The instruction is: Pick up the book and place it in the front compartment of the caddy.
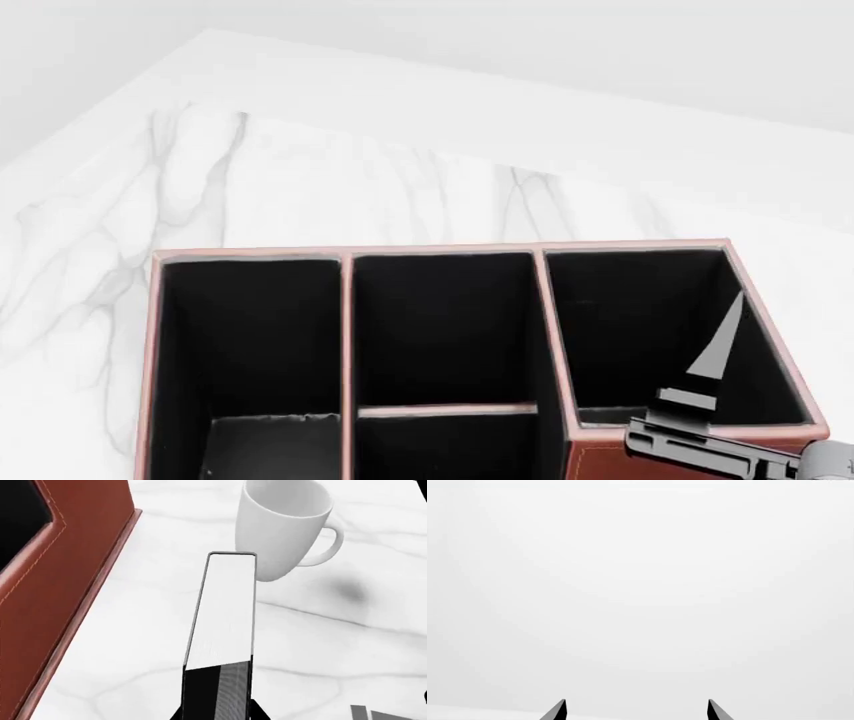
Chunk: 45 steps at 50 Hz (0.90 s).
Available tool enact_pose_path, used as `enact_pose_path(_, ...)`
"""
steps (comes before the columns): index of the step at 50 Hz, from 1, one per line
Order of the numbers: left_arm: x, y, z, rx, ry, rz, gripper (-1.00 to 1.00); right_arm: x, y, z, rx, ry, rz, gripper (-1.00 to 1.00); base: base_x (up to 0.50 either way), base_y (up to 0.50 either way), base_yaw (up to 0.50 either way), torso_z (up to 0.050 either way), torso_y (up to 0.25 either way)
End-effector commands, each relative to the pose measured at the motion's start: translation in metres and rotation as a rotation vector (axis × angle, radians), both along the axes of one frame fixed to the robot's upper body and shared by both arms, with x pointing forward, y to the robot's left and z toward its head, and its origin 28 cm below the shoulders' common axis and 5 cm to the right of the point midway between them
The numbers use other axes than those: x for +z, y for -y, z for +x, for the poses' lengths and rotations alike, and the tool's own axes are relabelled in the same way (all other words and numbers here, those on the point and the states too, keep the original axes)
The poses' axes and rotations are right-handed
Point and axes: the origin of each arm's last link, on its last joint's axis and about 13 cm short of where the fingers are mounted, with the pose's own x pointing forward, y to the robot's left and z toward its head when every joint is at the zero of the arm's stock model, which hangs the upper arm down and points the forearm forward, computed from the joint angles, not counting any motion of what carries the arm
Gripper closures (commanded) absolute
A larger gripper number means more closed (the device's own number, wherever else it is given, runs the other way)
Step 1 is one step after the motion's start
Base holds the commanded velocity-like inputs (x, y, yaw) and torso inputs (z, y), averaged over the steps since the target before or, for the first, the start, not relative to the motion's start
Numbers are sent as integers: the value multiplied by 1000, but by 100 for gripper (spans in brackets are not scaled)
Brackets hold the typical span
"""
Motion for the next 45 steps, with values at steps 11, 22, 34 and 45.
enact_pose_path(11, 24, -1, 1, 34, 155, -58, 100, 1, 0, -1, -2, 4, -4, -100, 0, 0, -1, 0, 0)
enact_pose_path(22, 69, -5, 4, 30, 321, -98, 100, 1, 0, -1, 0, 4, -3, -100, 0, 0, 0, 0, 0)
enact_pose_path(34, 92, -7, 8, 18, 393, -122, 100, 1, 0, 0, 3, 1, -3, -100, 0, 0, 0, 0, 0)
enact_pose_path(45, 113, -7, 20, -7, 507, -118, 100, 0, 0, 1, 3, -4, -2, -100, 0, 0, 0, 0, 1)
